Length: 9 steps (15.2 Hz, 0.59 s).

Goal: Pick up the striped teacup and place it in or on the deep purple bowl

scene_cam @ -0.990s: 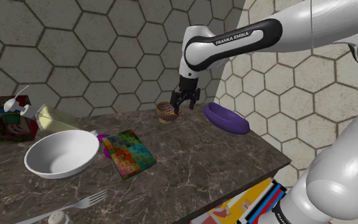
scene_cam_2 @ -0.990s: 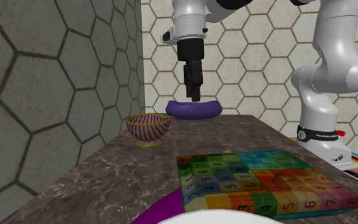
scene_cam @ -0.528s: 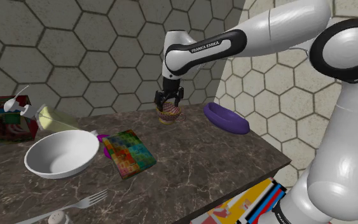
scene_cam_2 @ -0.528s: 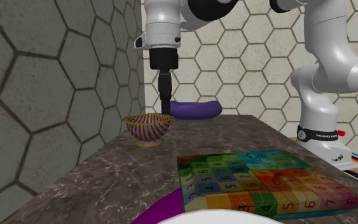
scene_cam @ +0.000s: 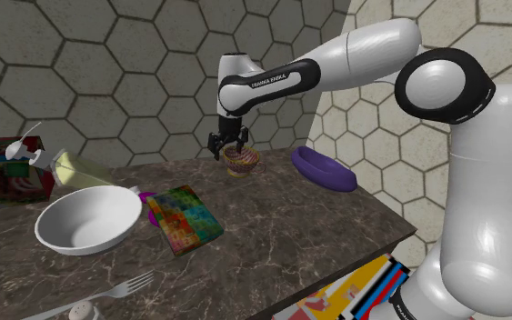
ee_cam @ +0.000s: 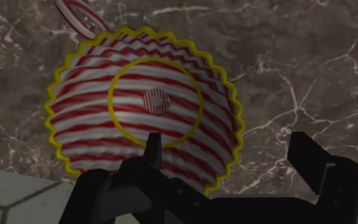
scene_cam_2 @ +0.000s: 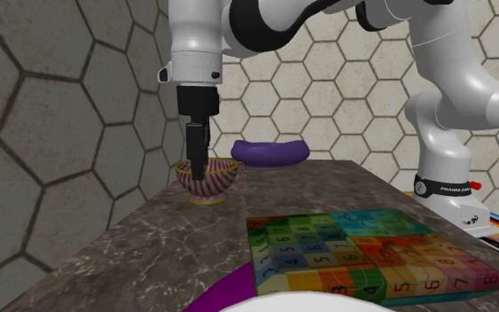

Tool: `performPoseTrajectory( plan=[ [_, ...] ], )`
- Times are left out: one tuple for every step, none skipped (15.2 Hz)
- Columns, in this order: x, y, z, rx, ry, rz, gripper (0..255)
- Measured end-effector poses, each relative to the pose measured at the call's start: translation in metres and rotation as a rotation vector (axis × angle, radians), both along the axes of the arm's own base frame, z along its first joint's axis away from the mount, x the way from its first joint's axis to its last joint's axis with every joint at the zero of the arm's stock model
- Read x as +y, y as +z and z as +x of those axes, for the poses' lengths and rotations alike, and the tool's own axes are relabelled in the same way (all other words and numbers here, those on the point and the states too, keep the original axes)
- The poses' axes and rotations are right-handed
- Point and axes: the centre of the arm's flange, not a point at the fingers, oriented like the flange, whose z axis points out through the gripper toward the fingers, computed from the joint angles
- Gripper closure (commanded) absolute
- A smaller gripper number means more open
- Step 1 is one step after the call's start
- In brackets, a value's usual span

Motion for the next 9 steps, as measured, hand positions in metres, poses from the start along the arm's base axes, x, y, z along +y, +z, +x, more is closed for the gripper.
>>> performPoseTrajectory(
  plan=[
    [0.001, -0.006, 0.0, 0.0, 0.0, 0.0, 0],
    [0.0, -0.011, 0.0, 0.0, 0.0, 0.0, 0],
    [0.0, -0.017, 0.001, 0.0, 0.0, 0.0, 0],
    [-0.001, -0.021, 0.001, 0.0, 0.0, 0.0, 0],
    [-0.001, -0.023, 0.001, 0.0, 0.0, 0.0, 0],
    [-0.002, -0.024, 0.001, 0.0, 0.0, 0.0, 0],
    [-0.002, -0.025, 0.001, 0.0, 0.0, 0.0, 0],
    [-0.002, -0.025, 0.001, 0.0, 0.0, 0.0, 0],
    [-0.002, -0.025, 0.001, 0.0, 0.0, 0.0, 0]
  ],
)
